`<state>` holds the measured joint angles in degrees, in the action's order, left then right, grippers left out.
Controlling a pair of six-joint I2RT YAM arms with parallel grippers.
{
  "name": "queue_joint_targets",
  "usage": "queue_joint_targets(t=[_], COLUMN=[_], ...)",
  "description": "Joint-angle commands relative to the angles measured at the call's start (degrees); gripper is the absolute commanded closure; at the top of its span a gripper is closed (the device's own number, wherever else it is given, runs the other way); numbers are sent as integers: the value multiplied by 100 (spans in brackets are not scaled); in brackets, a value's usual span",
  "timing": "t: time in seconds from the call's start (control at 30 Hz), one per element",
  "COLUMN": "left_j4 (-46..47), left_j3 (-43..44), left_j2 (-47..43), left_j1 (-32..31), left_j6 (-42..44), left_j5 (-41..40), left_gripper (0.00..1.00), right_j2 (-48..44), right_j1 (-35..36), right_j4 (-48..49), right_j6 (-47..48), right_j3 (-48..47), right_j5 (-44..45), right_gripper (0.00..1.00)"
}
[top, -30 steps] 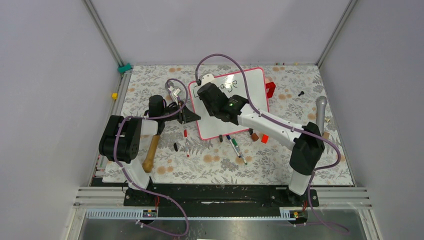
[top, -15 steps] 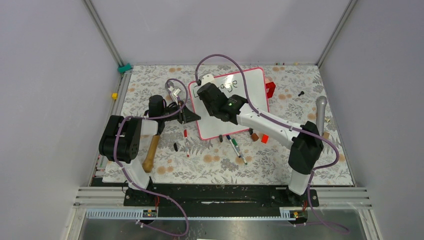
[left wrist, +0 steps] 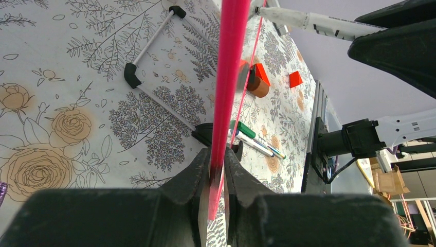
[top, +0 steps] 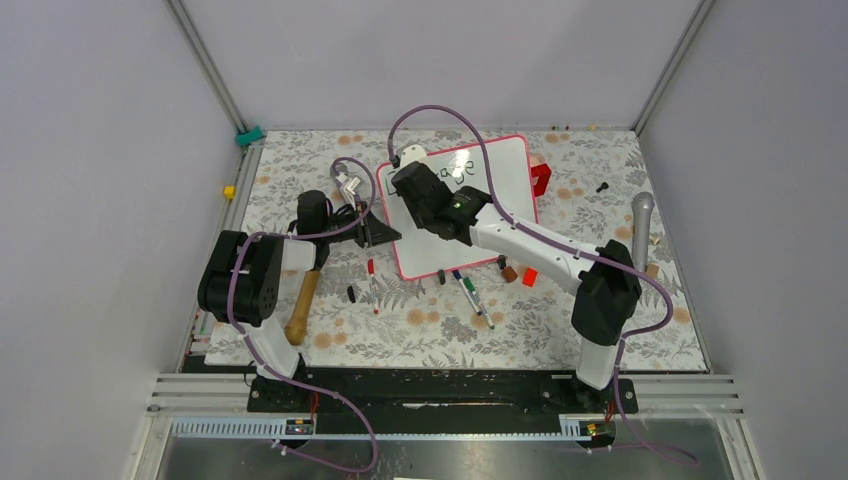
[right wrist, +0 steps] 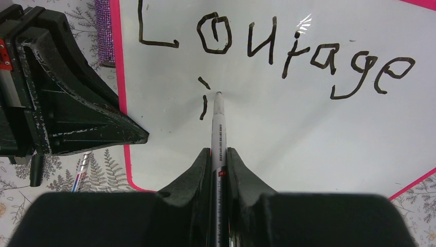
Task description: Write a sentence on the whiteboard
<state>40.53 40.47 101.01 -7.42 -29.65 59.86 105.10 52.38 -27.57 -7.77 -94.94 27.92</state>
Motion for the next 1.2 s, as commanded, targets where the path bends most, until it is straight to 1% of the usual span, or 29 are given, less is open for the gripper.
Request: queue_joint_targets(t=[0.0, 0.6, 1.17], left_j4=[97, 209, 237], left_j3=[-77, -127, -118], left_j2=[82, 76, 95], left_j1=[153, 188, 193], left_j6=[76, -8, -27], left_j5=[-239, -218, -192], left_gripper=[100, 100, 100], right_j2=[42, -276, -401], right_j1=[-52, -48, -48], right_j4=[38, 62, 50], right_j6=[20, -150, -221], right_j3=[-198, 370, 546], right_j5=[203, -37, -141], right_gripper=[100, 100, 100])
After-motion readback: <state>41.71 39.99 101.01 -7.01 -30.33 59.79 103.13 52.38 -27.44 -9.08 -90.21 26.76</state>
